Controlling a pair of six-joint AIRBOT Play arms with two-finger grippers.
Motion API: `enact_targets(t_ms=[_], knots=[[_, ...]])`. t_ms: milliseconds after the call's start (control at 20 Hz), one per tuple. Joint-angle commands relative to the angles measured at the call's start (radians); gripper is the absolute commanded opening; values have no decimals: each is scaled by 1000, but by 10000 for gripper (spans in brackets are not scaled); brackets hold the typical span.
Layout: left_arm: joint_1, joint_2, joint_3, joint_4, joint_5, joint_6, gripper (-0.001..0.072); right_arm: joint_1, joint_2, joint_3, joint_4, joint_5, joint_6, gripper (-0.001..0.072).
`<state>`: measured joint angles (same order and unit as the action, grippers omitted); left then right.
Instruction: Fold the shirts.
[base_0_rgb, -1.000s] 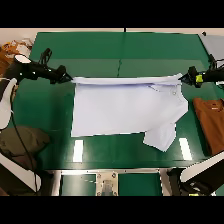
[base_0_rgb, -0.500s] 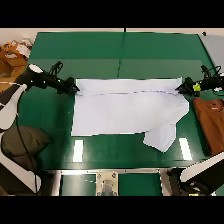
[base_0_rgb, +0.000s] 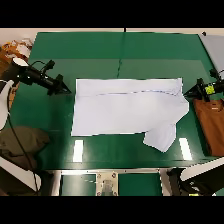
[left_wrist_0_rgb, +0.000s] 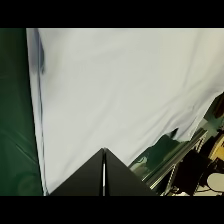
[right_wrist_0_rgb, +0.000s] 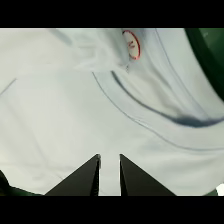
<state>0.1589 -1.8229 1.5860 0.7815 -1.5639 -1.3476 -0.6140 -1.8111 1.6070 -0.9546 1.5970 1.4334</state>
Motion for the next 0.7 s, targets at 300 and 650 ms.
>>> enact_targets(t_ms=[300, 650], knots=[[-133, 512, -536, 109, 264, 24, 20, -169, 707, -846, 1, -319, 33, 291], [-309, 847, -1028, 90, 541, -177, 720, -191, 891, -1176, -10, -414, 25, 432]])
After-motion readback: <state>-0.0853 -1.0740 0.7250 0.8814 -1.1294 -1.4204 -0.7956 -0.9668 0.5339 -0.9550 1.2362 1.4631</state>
